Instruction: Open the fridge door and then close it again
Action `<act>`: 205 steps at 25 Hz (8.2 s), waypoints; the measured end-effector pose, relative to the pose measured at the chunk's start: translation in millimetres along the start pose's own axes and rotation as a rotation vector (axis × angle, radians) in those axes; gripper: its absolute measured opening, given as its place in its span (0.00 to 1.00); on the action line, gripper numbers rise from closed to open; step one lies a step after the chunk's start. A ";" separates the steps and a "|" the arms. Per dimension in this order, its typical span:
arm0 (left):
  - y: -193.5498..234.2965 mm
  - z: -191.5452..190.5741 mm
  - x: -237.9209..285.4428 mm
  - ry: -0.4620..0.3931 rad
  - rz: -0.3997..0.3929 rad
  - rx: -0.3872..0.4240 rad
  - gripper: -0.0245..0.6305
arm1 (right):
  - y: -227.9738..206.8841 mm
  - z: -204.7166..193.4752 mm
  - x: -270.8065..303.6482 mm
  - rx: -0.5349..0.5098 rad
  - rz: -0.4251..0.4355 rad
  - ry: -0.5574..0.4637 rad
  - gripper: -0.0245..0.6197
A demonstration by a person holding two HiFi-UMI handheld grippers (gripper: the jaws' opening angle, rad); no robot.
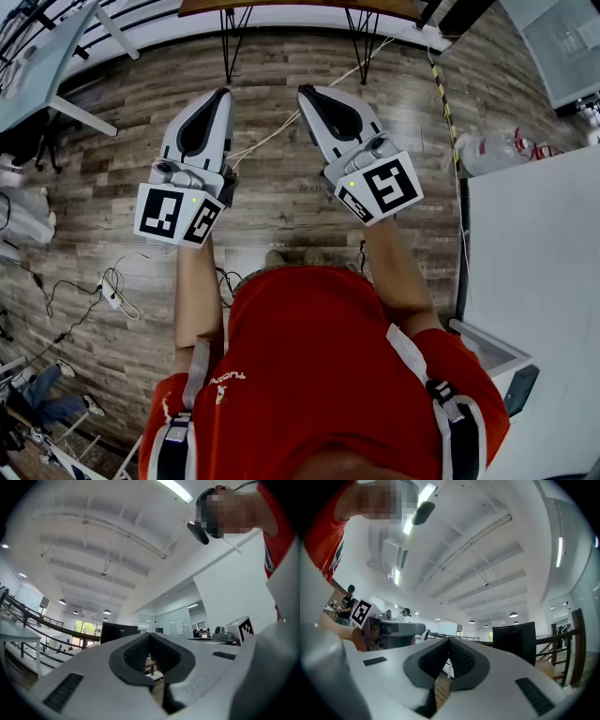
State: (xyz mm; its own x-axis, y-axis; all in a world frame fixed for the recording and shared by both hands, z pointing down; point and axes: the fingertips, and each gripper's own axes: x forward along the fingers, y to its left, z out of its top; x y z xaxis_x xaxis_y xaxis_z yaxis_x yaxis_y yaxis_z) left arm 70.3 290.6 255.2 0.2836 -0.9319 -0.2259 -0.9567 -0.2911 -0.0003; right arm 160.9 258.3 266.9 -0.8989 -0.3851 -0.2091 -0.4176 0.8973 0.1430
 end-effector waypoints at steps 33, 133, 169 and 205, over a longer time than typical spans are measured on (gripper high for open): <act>230.3 -57.6 134.7 0.035 0.000 -0.030 0.05 | -123.6 -70.9 216.1 0.001 -0.035 -0.020 0.08; 344.2 -141.6 445.3 0.090 -0.549 -0.096 0.23 | -339.9 -168.4 376.7 -0.020 -0.359 0.147 0.10; 139.3 -127.2 388.7 0.080 -0.715 -0.115 0.12 | -337.6 -182.6 209.7 -0.045 -0.733 0.246 0.46; 157.3 -145.4 351.9 0.139 -0.232 -0.086 0.05 | -411.4 -161.9 55.9 0.017 -0.429 0.168 0.36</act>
State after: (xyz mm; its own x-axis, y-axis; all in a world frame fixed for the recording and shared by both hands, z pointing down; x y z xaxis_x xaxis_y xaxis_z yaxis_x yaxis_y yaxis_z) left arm 29.1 -114.6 317.3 0.5061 -0.8574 -0.0939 -0.8579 -0.5116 0.0473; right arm 261.0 -167.3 353.0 -0.6552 -0.7506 -0.0855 -0.7554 0.6524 0.0613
